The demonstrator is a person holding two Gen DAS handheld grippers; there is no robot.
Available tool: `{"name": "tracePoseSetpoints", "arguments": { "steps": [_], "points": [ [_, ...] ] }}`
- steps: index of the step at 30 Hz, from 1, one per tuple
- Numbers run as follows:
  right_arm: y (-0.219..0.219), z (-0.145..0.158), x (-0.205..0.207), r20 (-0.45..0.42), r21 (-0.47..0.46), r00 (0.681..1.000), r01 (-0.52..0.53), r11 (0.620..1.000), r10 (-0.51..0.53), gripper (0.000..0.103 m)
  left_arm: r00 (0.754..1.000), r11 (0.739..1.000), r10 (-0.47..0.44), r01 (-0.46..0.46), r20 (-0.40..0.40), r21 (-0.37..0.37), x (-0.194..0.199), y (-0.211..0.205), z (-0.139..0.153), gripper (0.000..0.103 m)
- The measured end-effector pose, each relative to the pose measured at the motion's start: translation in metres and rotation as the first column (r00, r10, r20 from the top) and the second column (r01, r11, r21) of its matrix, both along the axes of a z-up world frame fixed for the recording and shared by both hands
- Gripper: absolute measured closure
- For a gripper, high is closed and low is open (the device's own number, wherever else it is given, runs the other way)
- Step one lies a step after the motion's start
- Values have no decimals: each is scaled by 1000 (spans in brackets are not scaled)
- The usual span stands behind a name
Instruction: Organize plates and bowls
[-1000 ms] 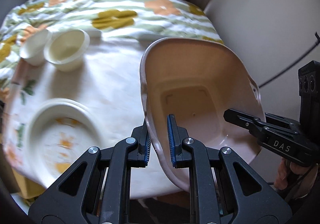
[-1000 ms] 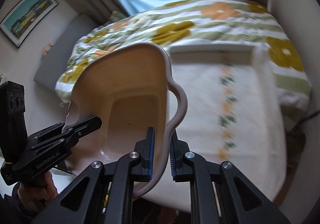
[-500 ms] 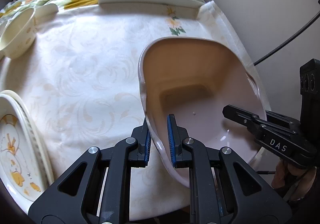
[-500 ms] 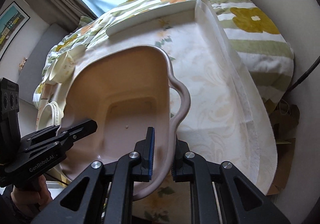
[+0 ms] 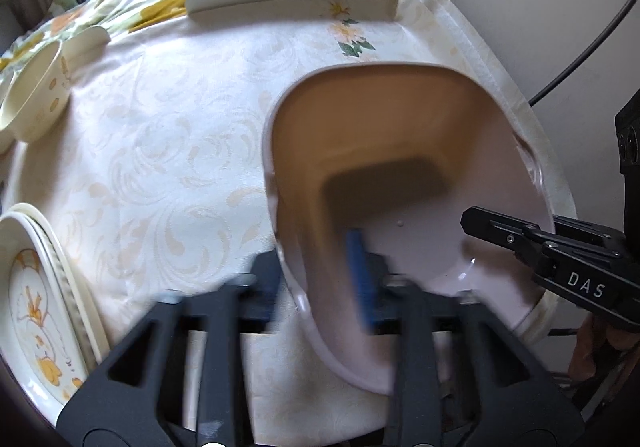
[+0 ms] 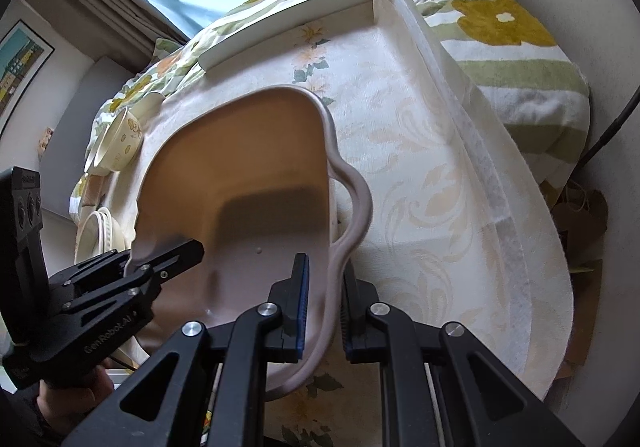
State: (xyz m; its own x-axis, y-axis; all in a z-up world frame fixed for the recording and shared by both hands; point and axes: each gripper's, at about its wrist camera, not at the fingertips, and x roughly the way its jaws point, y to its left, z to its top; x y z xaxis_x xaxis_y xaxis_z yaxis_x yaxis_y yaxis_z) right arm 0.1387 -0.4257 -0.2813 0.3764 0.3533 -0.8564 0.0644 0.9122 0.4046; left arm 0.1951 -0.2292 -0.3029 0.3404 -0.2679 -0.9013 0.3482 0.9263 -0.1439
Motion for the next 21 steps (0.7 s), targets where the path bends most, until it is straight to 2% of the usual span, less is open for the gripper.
{"name": "tracePoseSetpoints", "arguments": {
  "steps": [1,2,4,6,9,14,17,21],
  "points": [
    [-2,-3,0,-12,21,1000,16,1000,-15,89,1000,1000,1,-1,8,2,0,-1,0,31],
    [-4,-4,-1,-18,37,999,31,999,-30,85,999,1000,3,-2,33,-7,-2,-1,4,28],
    [-11,-6,-4,-10,99,997,74,992,-73,67,999,1000,-8,8,38,-8,-3,-1,5,28],
    [-15,-5,-6,-4,133,995,102,986,-103,59,999,1000,-10,10,35,4,-2,-2,5,28],
    [-19,3,-8,4,100,993,117,988,-118,59,1000,1000,-4,4,27,5,-3,2,8,28],
    [-22,35,-18,53,42,992,115,993,-117,59,999,1000,23,-23,46,0,-17,21,32,28],
    [-18,67,-26,114,6,990,85,996,-85,59,995,999,43,-42,88,-5,-33,37,59,28],
    [2,111,-27,193,-13,981,-4,1000,6,59,981,994,107,-105,163,-19,-53,66,103,28]
  ]
}}
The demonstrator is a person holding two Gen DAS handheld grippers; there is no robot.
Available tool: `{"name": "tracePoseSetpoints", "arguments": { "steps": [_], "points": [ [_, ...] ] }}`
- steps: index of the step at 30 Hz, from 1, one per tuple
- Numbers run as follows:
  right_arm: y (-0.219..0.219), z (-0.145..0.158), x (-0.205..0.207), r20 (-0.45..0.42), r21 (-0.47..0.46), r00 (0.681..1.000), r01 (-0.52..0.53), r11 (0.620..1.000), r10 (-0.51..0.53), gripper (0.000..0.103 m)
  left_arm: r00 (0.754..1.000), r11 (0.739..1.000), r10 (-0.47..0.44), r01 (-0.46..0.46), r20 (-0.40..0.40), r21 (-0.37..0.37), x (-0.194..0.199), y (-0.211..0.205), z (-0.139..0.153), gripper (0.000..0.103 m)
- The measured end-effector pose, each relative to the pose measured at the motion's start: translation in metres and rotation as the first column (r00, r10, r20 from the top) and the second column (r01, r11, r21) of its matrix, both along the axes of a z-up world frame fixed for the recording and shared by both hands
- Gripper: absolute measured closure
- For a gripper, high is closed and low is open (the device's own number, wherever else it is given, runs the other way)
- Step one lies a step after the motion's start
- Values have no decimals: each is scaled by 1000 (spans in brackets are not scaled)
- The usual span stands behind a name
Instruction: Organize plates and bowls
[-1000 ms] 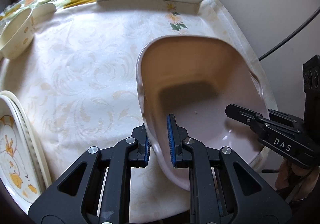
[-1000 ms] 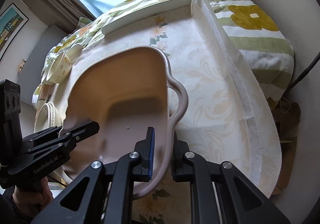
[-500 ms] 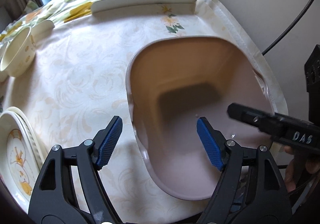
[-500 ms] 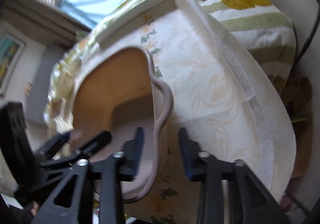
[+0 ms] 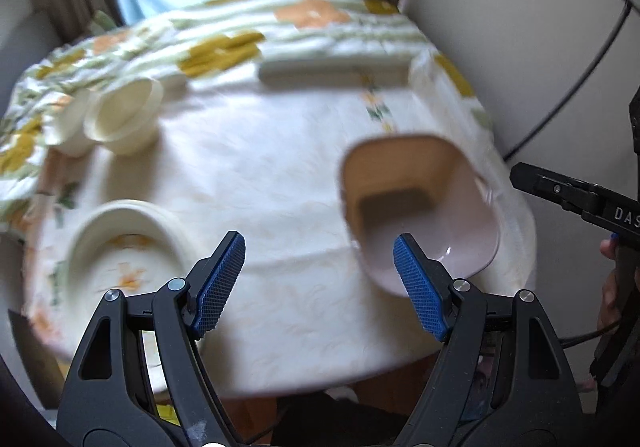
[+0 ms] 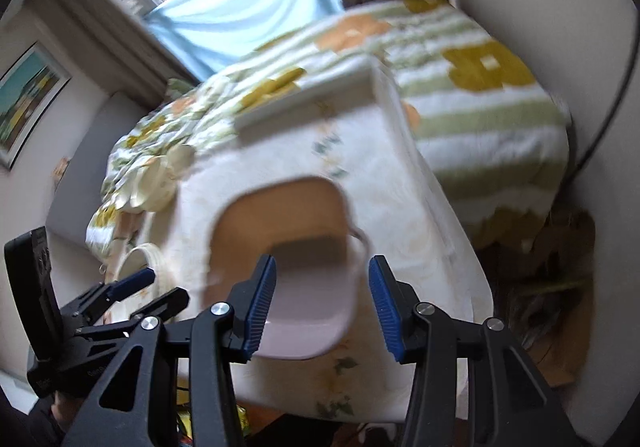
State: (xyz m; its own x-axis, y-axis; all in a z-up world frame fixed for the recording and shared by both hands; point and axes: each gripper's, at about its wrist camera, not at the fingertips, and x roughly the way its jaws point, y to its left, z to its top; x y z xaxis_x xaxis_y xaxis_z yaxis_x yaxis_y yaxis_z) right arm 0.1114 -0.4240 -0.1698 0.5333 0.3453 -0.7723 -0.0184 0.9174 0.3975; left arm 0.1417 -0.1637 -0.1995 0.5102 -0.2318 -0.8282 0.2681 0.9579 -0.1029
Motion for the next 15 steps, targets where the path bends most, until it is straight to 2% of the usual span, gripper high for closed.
{"name": "tracePoseSetpoints", "arguments": {
  "steps": [2,3,4,5,6,8,10,15],
  "points": [
    [14,15,3,27,8,998,-57,998,57,59,997,998,67,-67,49,-7,-9,22,26,27],
    [23,23,5,40,7,996,-86,996,86,55,994,996,89,-89,63,-6,-11,28,33,19],
    [34,32,10,58,-1,991,-117,993,117,34,988,992,126,-126,85,-2,-12,38,42,12],
    [43,37,14,75,-8,988,-138,990,138,19,979,985,169,-171,111,5,-13,50,52,2],
    [56,44,19,103,-18,981,-166,986,167,1,972,980,197,-199,131,5,-14,59,58,0],
    [75,51,28,119,-52,970,-206,977,211,1,956,968,250,-252,155,-6,-11,84,69,0],
    [94,55,39,124,-84,961,-237,968,246,1,945,955,294,-294,145,-23,-5,105,74,0],
    [134,65,73,108,-93,945,-301,949,310,1,922,925,375,-365,100,-99,23,164,75,0]
  ]
}}
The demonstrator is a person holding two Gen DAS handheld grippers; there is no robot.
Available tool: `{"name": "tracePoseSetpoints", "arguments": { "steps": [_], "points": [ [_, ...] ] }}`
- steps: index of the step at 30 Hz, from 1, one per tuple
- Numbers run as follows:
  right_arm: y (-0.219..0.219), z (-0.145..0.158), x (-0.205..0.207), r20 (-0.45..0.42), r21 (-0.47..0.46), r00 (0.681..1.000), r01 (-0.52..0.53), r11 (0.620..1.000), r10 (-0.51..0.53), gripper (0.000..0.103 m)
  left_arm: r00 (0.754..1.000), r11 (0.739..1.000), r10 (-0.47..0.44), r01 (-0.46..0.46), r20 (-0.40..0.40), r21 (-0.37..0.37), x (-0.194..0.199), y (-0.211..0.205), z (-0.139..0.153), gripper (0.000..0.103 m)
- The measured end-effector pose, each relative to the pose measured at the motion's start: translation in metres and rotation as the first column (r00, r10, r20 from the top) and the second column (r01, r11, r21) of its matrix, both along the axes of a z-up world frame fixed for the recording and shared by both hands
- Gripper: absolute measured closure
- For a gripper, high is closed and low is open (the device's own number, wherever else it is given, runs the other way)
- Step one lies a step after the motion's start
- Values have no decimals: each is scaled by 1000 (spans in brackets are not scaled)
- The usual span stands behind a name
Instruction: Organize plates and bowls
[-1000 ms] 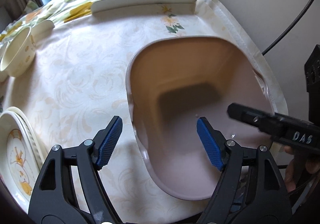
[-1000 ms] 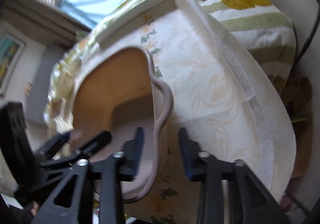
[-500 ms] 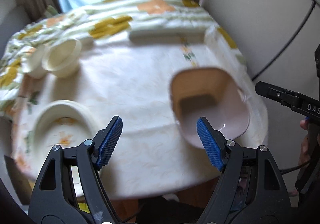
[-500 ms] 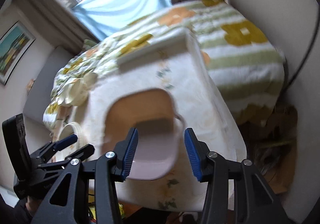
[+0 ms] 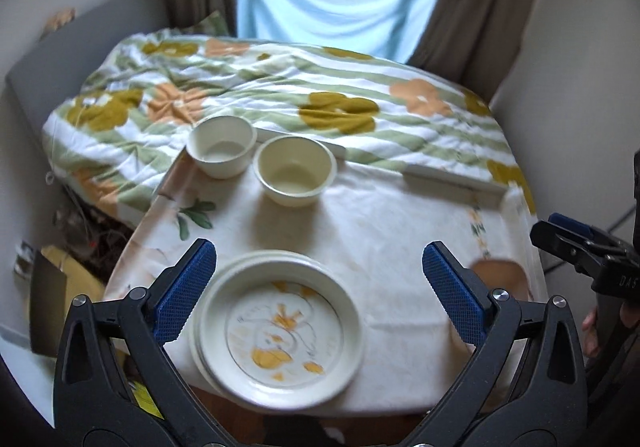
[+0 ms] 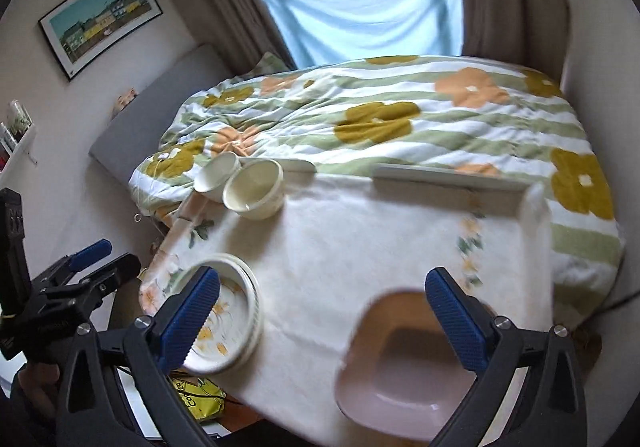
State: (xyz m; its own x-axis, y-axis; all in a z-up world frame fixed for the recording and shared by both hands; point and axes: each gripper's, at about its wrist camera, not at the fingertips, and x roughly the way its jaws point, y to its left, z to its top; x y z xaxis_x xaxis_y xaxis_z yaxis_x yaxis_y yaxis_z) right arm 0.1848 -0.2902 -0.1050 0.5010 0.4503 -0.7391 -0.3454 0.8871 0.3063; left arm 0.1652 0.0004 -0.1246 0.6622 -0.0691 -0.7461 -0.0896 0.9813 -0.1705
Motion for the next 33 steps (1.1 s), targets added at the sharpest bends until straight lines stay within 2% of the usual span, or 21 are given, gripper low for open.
{"name": "tracePoseSetpoints", "arguments": {
  "steps": [2,6,11,15,17,19,22,25,29,30,33],
  "points": [
    [17,0,16,-1,-31,1000,-7,1000,7,1,1000,999,21,-21,-17,-36,17,23,-4,0],
    [56,-10,49,-14,-94,1000,-17,995,16,1,998,998,30,-33,-57,-57,56,55,-19,0],
    [102,-40,101,-112,-101,993,-42,994,30,1,989,994,-3,-13,-146,-105,117,84,-56,1],
    [128,-69,132,-178,-103,984,-41,994,22,2,972,988,-46,9,-229,-157,160,99,-95,21],
    [140,-86,147,-218,-93,976,-44,995,23,9,961,983,-72,23,-269,-181,182,103,-117,25],
    [153,-105,160,-266,-86,964,-50,995,26,25,952,981,-91,36,-292,-191,193,103,-131,33],
    [166,-129,172,-328,-69,944,-46,997,21,39,936,975,-134,67,-324,-210,211,101,-152,46],
    [172,-143,178,-359,-60,933,-37,998,13,47,925,971,-166,93,-343,-220,220,99,-166,55],
    [178,-154,185,-380,-62,925,-23,998,-3,61,917,964,-197,117,-348,-238,228,98,-177,79],
    [179,-156,186,-383,-63,924,-21,998,-5,67,916,960,-207,123,-343,-252,230,97,-178,84],
    [181,-161,190,-392,-69,920,-18,997,-11,75,915,964,-217,146,-339,-223,233,95,-176,86]
  ]
}}
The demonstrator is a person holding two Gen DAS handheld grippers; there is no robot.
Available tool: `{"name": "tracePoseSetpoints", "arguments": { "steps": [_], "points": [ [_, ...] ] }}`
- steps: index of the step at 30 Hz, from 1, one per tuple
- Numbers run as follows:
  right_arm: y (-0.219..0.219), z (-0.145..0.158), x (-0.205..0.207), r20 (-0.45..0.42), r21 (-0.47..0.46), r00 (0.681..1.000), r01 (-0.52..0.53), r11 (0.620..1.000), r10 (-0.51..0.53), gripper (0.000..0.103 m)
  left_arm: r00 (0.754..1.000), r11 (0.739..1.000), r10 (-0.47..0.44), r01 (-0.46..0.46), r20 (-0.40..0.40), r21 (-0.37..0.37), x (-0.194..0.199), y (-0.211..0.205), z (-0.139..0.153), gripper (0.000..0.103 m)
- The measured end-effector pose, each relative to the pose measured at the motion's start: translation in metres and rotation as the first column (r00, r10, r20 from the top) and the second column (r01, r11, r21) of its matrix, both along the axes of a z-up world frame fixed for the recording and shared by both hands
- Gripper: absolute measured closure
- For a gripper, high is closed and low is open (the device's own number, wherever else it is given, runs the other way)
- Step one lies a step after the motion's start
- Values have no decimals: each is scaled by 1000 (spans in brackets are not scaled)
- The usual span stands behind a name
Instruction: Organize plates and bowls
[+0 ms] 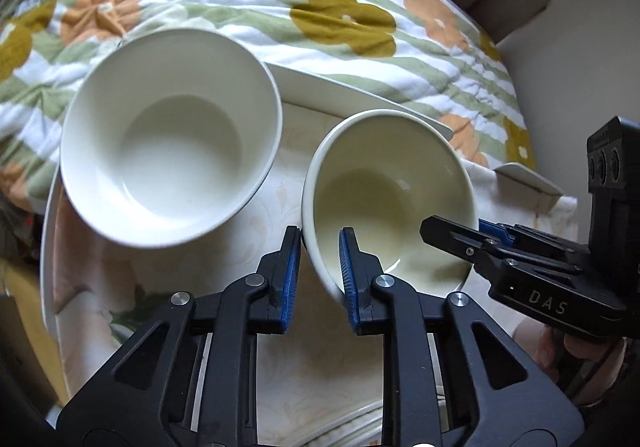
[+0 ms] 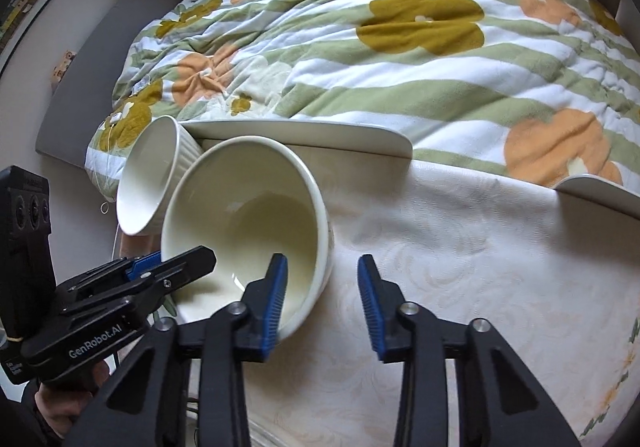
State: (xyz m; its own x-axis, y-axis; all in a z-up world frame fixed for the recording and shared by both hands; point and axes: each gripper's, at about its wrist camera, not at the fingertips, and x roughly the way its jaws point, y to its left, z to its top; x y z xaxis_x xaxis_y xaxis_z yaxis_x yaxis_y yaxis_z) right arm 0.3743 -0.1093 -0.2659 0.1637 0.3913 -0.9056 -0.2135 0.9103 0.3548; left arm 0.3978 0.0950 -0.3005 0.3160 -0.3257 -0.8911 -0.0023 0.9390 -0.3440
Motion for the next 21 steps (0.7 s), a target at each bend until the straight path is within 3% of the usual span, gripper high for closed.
{"name": "tracePoseSetpoints", "arguments": {
  "steps": [3,10,21],
  "points": [
    [1,-2,1,-6,30,1000,-3,1000,4,86,1000,1000,-4,4,3,5,2,-2,0,86],
    [1,3,-3,19,29,1000,-2,1000,1,86,1000,1000,-13,12,22,28,-2,-8,7,86],
    [-31,58,-35,125,86,992,12,996,-23,86,989,998,-33,24,146,63,-40,-39,79,86]
  ]
}}
